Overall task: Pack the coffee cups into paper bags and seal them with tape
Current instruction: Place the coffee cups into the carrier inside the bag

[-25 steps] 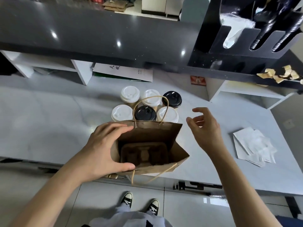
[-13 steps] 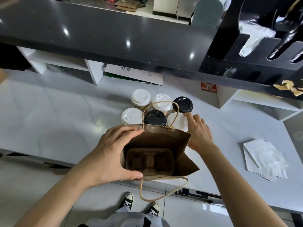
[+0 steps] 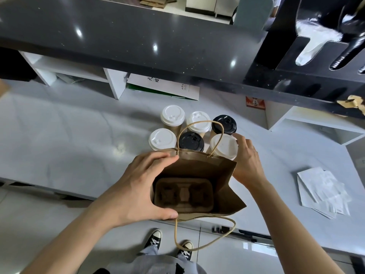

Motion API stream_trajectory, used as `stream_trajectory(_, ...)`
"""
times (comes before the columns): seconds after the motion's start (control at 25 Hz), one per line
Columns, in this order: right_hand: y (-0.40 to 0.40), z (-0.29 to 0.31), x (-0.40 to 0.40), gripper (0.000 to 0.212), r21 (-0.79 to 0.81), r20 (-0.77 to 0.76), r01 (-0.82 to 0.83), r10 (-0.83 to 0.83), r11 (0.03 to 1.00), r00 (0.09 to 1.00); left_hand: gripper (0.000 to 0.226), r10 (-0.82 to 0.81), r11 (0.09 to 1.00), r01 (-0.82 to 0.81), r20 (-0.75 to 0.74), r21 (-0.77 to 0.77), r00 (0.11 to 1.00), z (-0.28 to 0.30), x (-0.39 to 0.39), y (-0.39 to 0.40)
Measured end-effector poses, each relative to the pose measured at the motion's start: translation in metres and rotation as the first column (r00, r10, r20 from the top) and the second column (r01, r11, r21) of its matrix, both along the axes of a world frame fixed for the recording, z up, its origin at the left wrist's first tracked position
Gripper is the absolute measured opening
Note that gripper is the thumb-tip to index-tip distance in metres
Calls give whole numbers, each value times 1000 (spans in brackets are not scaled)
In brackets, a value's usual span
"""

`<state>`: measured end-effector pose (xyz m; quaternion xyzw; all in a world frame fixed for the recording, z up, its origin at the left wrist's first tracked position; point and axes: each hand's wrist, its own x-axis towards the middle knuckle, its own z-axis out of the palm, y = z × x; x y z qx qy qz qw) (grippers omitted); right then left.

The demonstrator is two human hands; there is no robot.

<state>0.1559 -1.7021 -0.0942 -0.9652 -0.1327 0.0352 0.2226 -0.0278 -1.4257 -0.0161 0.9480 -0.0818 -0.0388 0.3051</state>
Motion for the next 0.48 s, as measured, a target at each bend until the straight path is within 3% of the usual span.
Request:
stream_trajectory(0.28, -28, 53, -20, 79, 431, 1, 203, -226, 879, 974, 116, -38, 999, 37, -44, -21, 998, 2, 11, -3)
stream_trajectory(0.48, -38, 129, -33, 66, 627, 96, 81, -180, 775, 979, 121, -46, 999, 44, -71, -27, 996, 1, 22, -5)
